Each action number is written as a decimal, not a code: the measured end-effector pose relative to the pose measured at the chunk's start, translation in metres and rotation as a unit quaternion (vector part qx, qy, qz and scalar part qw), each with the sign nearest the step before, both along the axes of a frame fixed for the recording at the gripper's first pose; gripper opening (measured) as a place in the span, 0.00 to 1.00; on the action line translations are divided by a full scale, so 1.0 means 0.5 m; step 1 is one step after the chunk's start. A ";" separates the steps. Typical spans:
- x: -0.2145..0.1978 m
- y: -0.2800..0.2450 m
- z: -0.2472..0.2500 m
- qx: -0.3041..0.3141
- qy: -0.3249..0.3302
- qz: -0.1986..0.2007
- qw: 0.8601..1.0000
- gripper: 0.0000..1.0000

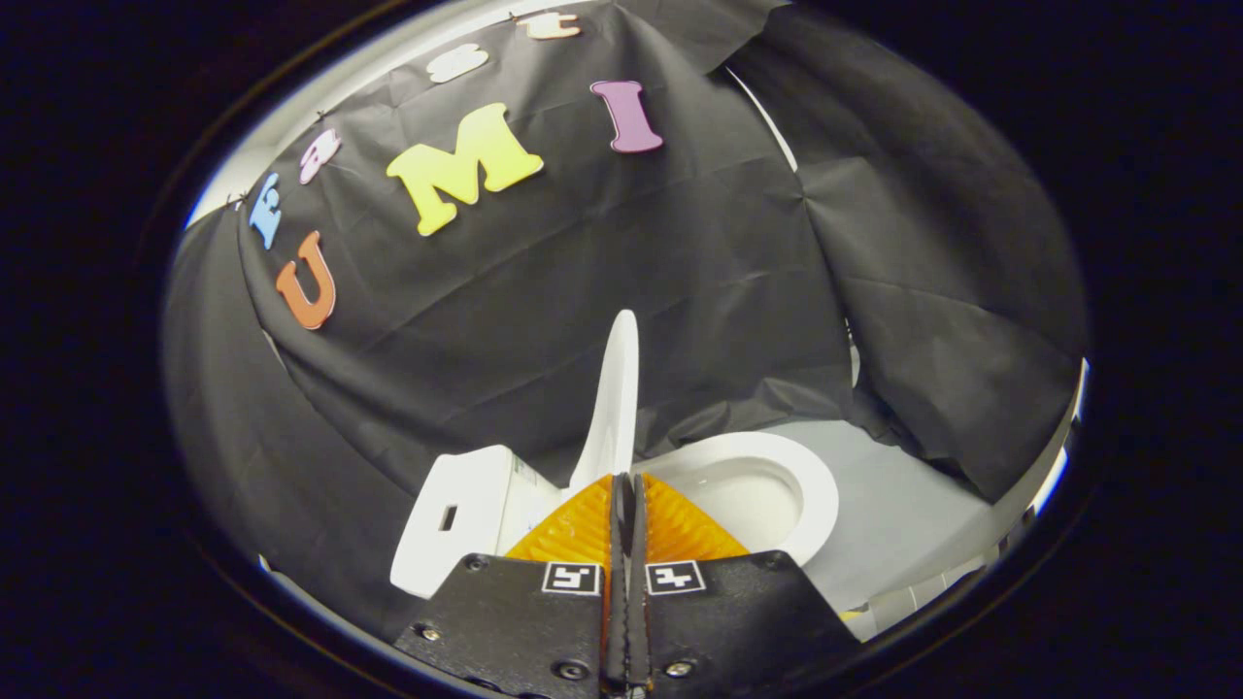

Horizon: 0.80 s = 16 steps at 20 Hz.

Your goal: Open the toilet lid.

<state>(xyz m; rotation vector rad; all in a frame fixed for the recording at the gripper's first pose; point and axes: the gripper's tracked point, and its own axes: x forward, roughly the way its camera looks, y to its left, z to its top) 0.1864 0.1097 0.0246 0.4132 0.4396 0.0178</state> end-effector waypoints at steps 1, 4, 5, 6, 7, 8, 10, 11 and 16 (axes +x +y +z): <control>-0.002 0.009 0.004 -0.004 -0.002 0.002 1.000 0.04; -0.003 0.044 0.019 -0.028 -0.009 0.011 1.000 0.04; -0.006 0.060 0.028 -0.038 -0.014 0.015 0.999 0.04; -0.006 0.076 0.036 -0.052 -0.021 0.020 0.998 0.04; -0.005 0.093 0.040 -0.067 -0.027 0.022 0.997 0.04; -0.004 0.106 0.046 -0.079 -0.032 0.022 0.996 0.04; -0.004 0.127 0.052 -0.108 -0.037 0.024 0.993 0.04; -0.002 0.142 0.057 -0.113 -0.040 0.026 0.992 0.04; -0.005 0.204 0.069 -0.150 -0.045 0.034 0.987 0.04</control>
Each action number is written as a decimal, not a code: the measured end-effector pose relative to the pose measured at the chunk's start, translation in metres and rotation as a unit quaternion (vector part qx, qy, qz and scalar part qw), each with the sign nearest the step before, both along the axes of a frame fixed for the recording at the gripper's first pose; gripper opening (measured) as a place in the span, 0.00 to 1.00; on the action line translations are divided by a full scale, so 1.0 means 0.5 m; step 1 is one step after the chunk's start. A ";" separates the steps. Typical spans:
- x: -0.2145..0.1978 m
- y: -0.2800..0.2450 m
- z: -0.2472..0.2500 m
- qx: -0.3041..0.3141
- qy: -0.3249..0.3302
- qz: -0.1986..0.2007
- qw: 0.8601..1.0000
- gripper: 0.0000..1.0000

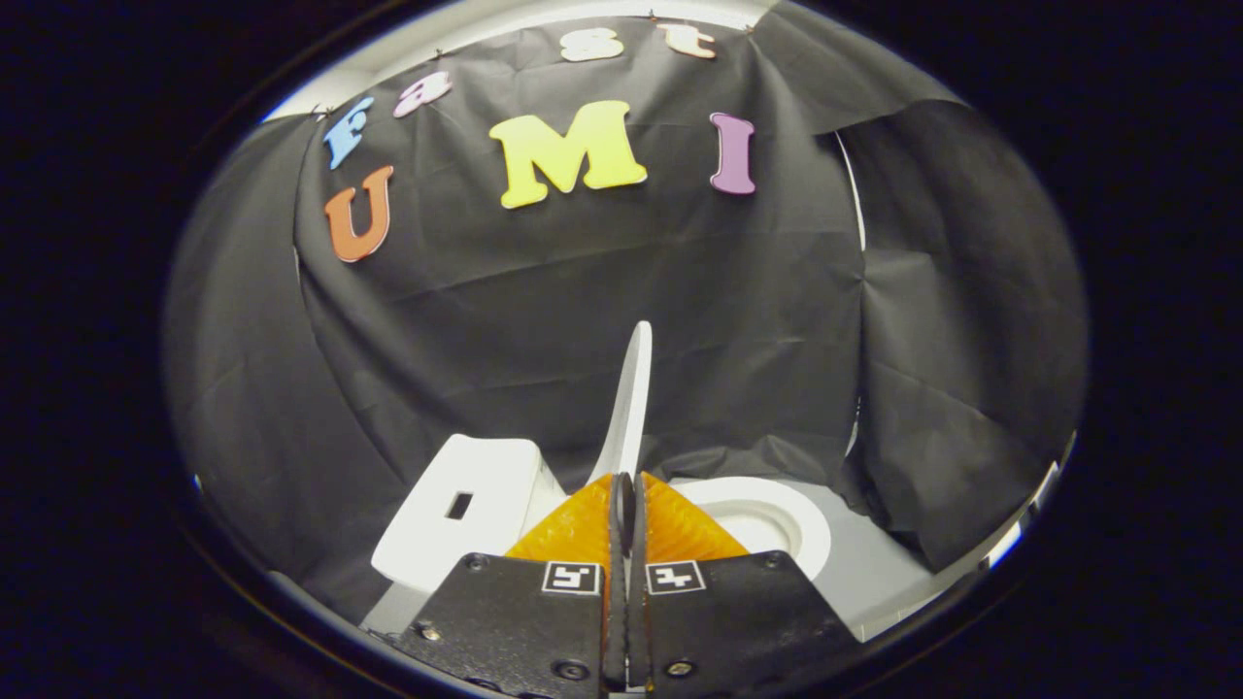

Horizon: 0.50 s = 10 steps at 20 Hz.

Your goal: Open the toilet lid.

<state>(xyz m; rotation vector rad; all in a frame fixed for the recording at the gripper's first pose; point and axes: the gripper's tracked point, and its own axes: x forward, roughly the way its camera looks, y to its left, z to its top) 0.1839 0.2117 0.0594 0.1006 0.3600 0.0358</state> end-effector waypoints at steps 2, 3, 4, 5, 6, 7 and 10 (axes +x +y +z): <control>-0.002 0.032 0.004 -0.012 -0.003 0.009 1.000 0.04; -0.002 0.041 0.001 -0.019 -0.003 0.010 1.000 0.04; 0.000 0.050 0.002 -0.025 -0.003 0.010 1.000 0.04; 0.002 0.062 0.004 -0.035 -0.006 0.013 0.999 0.04; 0.003 0.072 0.005 -0.046 -0.008 0.015 0.999 0.04; -0.002 0.082 0.003 -0.055 -0.009 0.017 0.998 0.04; -0.006 0.116 0.007 -0.067 -0.012 0.029 0.997 0.04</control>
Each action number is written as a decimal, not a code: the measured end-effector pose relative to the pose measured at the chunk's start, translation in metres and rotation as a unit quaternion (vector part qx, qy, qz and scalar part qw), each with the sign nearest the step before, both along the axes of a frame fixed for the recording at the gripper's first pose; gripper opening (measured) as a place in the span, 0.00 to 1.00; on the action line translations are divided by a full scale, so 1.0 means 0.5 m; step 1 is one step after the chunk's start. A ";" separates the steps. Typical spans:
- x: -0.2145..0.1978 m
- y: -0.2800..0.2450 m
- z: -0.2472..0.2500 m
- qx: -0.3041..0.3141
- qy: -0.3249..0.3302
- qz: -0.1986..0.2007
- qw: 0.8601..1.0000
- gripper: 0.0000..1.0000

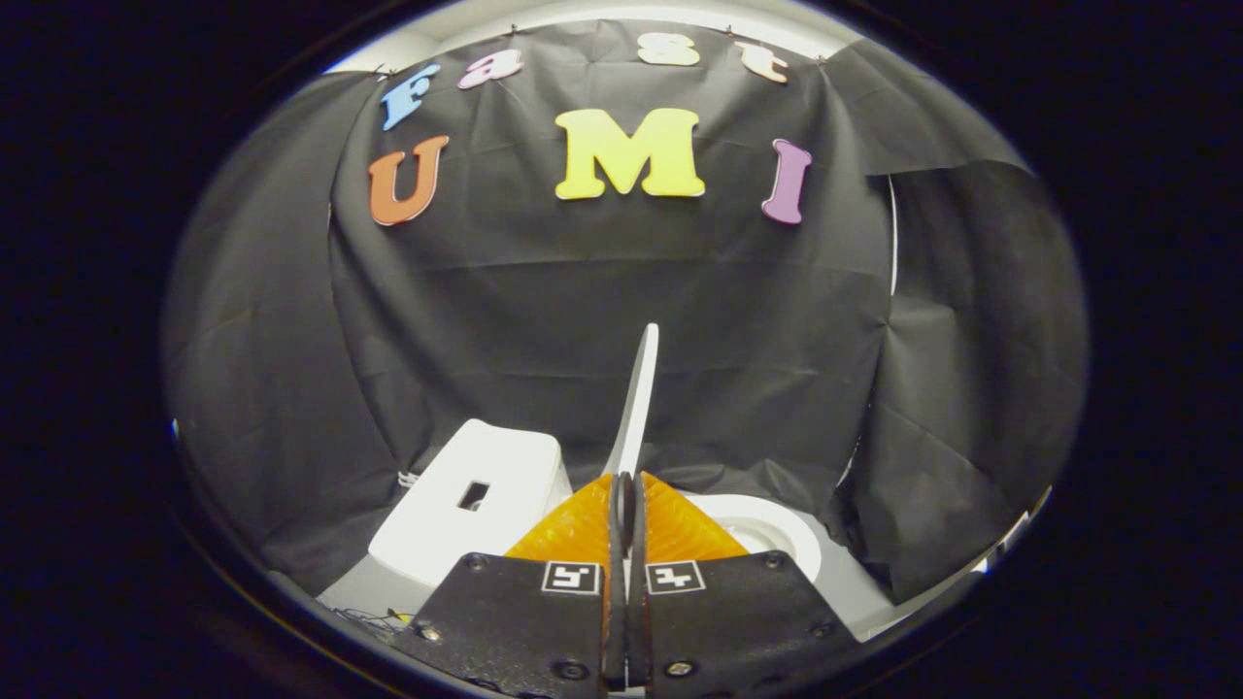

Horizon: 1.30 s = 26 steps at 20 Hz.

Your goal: Open the toilet lid.

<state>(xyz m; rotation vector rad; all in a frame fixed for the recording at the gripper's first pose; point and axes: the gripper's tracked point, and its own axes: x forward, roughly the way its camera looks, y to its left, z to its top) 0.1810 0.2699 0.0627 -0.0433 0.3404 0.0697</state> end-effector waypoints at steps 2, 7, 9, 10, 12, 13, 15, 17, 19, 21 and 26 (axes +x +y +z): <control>-0.001 0.022 -0.003 -0.012 -0.003 0.004 1.000 0.04; -0.014 0.108 -0.002 -0.058 -0.016 0.016 0.998 0.04; -0.017 0.140 -0.007 -0.081 -0.027 0.024 0.996 0.04; -0.018 0.154 -0.008 -0.089 -0.030 0.026 0.995 0.04; -0.014 0.173 -0.017 -0.098 -0.034 0.030 0.994 0.04; -0.013 0.182 -0.018 -0.103 -0.036 0.032 0.994 0.04; -0.014 0.208 -0.023 -0.110 -0.041 0.041 0.992 0.04; -0.015 0.231 -0.031 -0.118 -0.042 0.049 0.991 0.04; -0.016 0.252 -0.038 -0.125 -0.039 0.057 0.990 0.04; -0.015 0.275 -0.043 -0.131 -0.039 0.075 0.988 0.05; -0.044 0.315 -0.053 -0.075 -0.010 0.153 0.985 0.42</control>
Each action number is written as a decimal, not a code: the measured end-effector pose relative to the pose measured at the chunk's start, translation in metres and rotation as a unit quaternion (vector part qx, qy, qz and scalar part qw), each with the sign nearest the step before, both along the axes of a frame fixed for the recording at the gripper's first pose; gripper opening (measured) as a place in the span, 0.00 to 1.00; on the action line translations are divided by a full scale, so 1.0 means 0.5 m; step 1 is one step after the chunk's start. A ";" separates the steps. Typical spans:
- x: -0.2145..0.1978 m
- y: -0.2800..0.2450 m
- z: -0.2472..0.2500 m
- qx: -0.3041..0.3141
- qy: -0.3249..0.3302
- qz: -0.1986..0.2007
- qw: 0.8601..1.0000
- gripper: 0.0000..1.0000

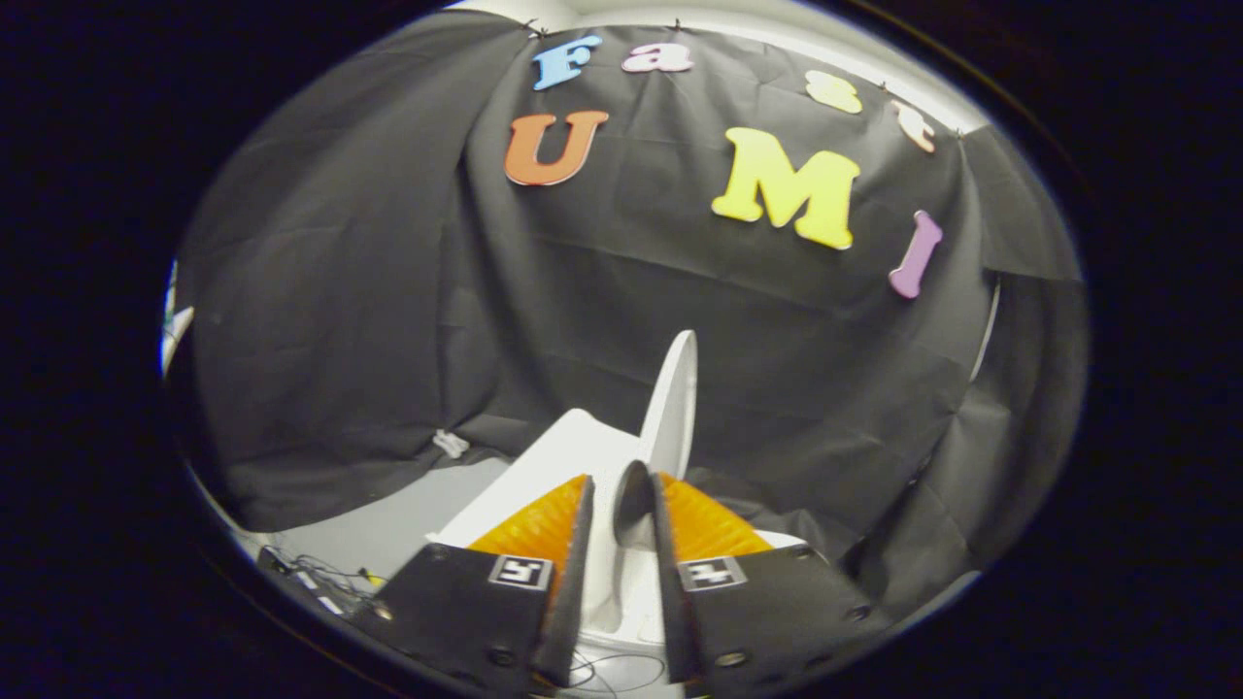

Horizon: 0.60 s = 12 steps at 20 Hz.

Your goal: Open the toilet lid.

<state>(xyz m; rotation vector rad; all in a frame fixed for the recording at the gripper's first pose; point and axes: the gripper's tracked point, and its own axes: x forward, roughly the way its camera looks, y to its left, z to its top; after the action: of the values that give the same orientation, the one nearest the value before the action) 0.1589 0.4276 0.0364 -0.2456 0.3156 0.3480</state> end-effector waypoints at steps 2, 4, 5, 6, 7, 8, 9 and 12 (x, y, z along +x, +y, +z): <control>-0.011 -0.023 0.033 0.044 -0.021 -0.002 0.999 0.71; -0.031 -0.074 0.092 0.093 -0.061 -0.011 0.994 0.85; -0.045 -0.104 0.120 0.120 -0.079 -0.014 0.990 0.89; -0.056 -0.129 0.137 0.147 -0.094 -0.013 0.985 0.92; -0.068 -0.155 0.152 0.166 -0.108 -0.009 0.980 0.96; -0.084 -0.186 0.145 0.172 -0.117 -0.010 0.978 1.00; -0.099 -0.224 0.146 0.172 -0.126 -0.014 0.977 1.00; -0.139 -0.362 0.152 0.174 -0.163 -0.033 0.971 1.00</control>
<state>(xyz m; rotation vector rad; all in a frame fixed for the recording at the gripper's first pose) 0.0893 0.2465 0.1124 0.0543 -0.0649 0.2857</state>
